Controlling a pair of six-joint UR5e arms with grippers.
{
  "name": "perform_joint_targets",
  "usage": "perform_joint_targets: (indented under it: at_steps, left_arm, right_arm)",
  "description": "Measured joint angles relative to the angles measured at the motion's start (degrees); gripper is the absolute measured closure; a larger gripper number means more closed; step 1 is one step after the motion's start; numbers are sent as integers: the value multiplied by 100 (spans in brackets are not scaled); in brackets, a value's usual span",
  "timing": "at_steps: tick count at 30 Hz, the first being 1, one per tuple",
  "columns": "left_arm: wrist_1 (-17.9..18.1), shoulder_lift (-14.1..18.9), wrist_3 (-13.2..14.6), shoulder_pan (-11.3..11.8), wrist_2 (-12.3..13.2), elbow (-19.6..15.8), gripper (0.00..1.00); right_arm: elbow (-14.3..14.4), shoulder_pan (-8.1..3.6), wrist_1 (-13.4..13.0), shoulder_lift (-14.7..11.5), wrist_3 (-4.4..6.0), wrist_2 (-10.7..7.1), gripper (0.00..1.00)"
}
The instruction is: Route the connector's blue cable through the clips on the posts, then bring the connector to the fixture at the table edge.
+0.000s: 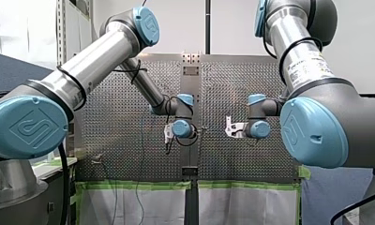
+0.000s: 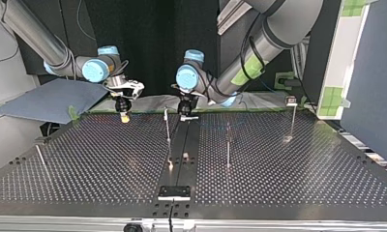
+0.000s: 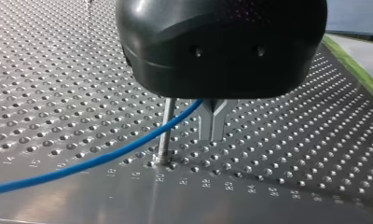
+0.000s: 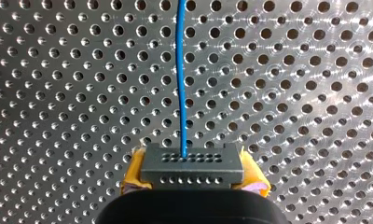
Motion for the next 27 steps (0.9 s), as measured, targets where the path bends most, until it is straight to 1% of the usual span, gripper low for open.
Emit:
perform_joint_targets:
  at_steps: [6, 17, 25, 26, 27]
  left_arm:
    - [-116, -5, 4, 5, -8, 125, 99]
    - [-194, -6, 21, 16, -20, 209, 99]
    - [-208, -6, 70, 17, -42, 237, 99]
    - [-210, -5, 76, 16, -54, 238, 91]
    - [-211, -6, 81, 14, -74, 238, 91]
  right_arm:
    - [-23, -17, -6, 15, 0, 1, 100]
    - [-38, -87, -20, 43, 1, 4, 100]
    - [-78, -99, 3, 104, -7, 1, 100]
    - [-80, -99, 5, 107, -7, 1, 100]
    - [-83, -98, 6, 108, -7, 1, 100]
